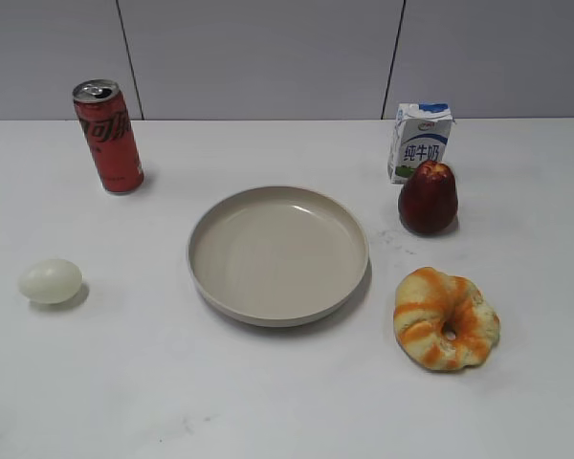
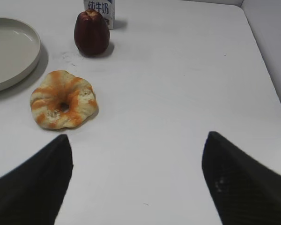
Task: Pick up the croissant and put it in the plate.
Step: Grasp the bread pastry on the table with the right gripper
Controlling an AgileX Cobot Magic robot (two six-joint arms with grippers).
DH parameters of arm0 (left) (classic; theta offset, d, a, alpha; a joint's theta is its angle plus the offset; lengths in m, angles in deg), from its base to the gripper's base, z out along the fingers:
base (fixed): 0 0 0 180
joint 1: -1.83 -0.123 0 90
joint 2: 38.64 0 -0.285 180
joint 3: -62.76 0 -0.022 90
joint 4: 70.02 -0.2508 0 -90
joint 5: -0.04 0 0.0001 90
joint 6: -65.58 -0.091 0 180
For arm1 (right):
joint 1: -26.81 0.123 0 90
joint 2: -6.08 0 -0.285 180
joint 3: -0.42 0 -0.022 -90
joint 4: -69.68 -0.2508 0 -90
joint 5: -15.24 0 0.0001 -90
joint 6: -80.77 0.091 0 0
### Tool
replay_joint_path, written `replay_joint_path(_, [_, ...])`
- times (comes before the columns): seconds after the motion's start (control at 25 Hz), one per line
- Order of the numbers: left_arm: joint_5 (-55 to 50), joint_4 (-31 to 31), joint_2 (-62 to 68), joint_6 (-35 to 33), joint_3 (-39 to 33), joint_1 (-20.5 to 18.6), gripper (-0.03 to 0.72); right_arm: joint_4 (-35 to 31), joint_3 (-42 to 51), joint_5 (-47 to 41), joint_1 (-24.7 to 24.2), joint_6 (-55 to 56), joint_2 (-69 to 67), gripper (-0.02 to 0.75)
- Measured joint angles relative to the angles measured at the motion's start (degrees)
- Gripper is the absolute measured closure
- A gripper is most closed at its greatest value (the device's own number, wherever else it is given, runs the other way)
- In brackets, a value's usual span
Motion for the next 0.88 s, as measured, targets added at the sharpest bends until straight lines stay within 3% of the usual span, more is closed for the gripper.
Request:
replay_joint_path(0.44, [0.0, 0.0, 0.0, 0.0, 0.0, 0.0, 0.139, -0.07, -0.36, -0.18, 0.0, 0.99, -3.82, 0.107])
replay_joint_path(0.88, [0.0, 0.0, 0.0, 0.0, 0.0, 0.0, 0.139, -9.77, -10.74, 0.77, 0.0, 4.37, -46.03, 0.15])
